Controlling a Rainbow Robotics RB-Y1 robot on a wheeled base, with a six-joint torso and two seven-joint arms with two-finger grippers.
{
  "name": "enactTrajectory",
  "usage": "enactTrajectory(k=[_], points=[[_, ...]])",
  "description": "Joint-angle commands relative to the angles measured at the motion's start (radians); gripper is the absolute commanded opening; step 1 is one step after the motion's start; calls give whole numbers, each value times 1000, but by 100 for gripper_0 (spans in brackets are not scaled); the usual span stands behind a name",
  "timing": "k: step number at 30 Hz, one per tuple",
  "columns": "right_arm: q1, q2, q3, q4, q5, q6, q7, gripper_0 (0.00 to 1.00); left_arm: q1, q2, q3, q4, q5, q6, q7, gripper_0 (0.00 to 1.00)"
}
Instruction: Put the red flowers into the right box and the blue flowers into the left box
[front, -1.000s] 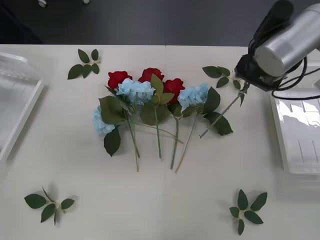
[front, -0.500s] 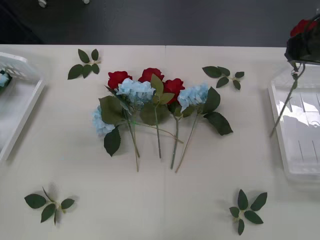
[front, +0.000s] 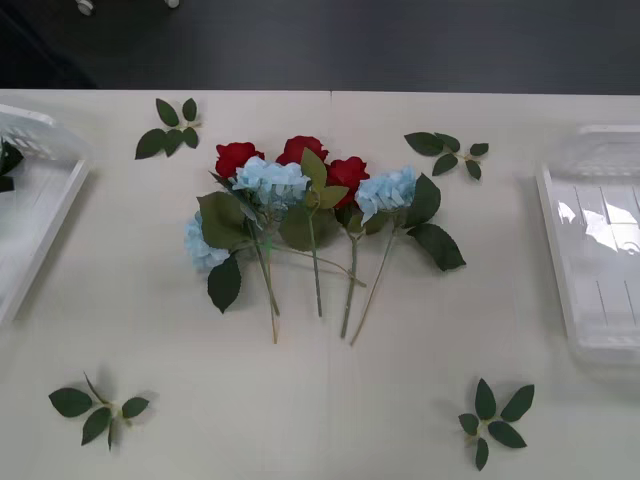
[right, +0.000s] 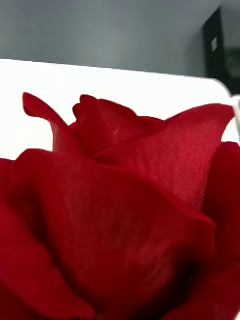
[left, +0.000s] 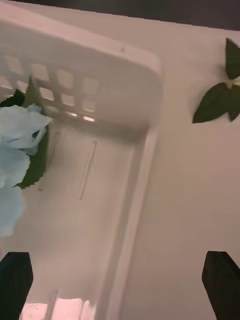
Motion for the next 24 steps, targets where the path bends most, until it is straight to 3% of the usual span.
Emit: enactTrajectory(k=[1, 9, 12, 14, 16, 24], points=[[25, -47, 5, 20, 23, -96, 44, 0, -8, -15, -25, -148, -6, 60, 260, 100], [49, -46, 11, 34, -7, -150, 52, 0, 84, -185, -12, -476, -84, 109, 613, 100], [49, -46, 31, 34, 3, -170, 48, 30, 130, -271, -12, -600, -129, 117, 700, 100], [49, -44, 45, 34, 17, -193, 48, 76, 146, -342, -15, -689, -173, 165, 740, 100], [49, -44, 54, 34, 26, -200, 50, 99, 149, -378, -29, -748, -209, 217, 765, 100], [49, -36, 94, 7, 88, -216, 38, 98, 135, -395, -226, -916, -348, 390, 880, 100]])
